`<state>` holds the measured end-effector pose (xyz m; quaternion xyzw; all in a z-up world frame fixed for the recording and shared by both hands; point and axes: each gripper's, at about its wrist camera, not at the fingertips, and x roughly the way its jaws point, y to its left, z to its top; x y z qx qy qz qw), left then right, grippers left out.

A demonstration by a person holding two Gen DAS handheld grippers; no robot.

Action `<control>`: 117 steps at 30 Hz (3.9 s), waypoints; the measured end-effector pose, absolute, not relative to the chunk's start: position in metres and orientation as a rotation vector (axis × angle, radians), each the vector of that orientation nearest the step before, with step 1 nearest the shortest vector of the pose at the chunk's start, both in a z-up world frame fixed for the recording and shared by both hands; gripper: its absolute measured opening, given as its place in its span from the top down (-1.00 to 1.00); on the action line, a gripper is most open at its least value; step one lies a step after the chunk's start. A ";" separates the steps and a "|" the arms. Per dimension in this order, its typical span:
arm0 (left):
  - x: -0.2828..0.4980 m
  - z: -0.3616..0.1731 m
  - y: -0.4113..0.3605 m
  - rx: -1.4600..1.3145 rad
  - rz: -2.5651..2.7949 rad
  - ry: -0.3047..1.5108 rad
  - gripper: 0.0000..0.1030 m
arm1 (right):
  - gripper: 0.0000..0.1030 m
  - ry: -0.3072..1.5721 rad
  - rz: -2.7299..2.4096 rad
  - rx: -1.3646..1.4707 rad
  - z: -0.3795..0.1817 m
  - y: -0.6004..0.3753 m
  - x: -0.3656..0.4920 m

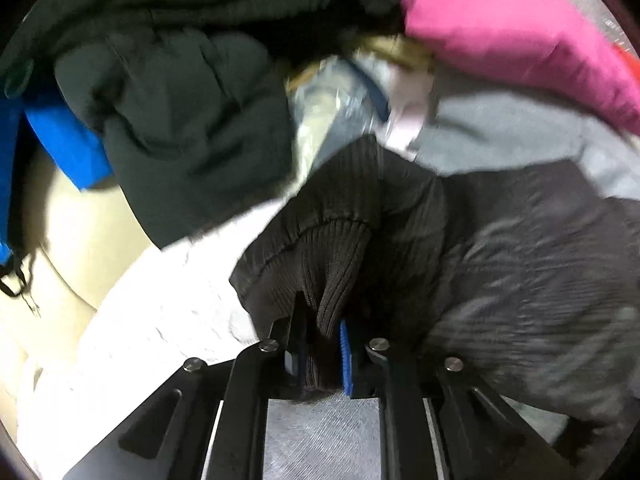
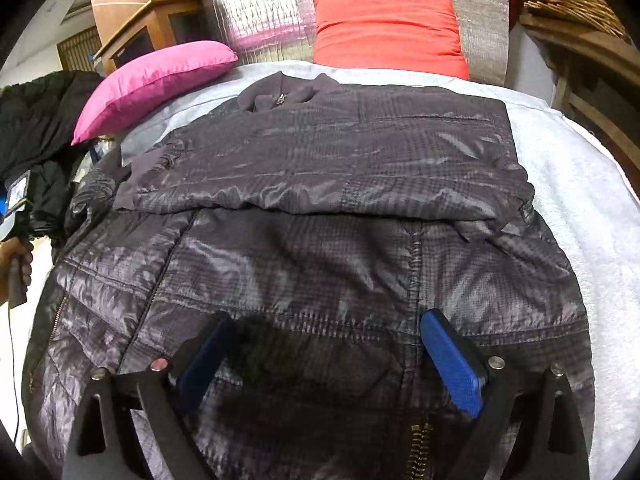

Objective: Fold large clothes

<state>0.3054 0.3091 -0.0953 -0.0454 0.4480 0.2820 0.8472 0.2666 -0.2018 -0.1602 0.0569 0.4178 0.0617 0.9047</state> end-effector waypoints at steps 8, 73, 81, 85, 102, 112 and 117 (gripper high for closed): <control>0.276 0.037 0.231 -0.138 0.246 0.746 0.75 | -0.88 0.847 0.144 0.160 -0.158 -0.210 0.263; 0.207 -0.067 0.190 -0.573 -0.018 0.761 -0.49 | 0.56 0.634 0.048 0.246 -0.014 -0.209 0.377; 0.262 -0.059 0.144 -0.423 -0.036 0.781 -0.49 | 0.55 0.797 0.050 0.409 -0.115 -0.254 0.386; 0.288 -0.059 0.117 -0.316 -0.015 0.764 -0.49 | 0.55 0.805 0.091 0.536 -0.140 -0.261 0.372; 0.300 -0.123 0.160 -0.244 0.152 0.919 -0.54 | 0.52 0.846 0.130 0.665 -0.152 -0.277 0.376; 0.292 -0.113 0.184 -0.431 0.098 0.876 -0.53 | 0.49 0.879 0.121 0.690 -0.151 -0.278 0.376; 0.308 -0.145 0.177 -0.376 0.106 0.968 -0.54 | 0.49 0.893 0.126 0.693 -0.152 -0.278 0.376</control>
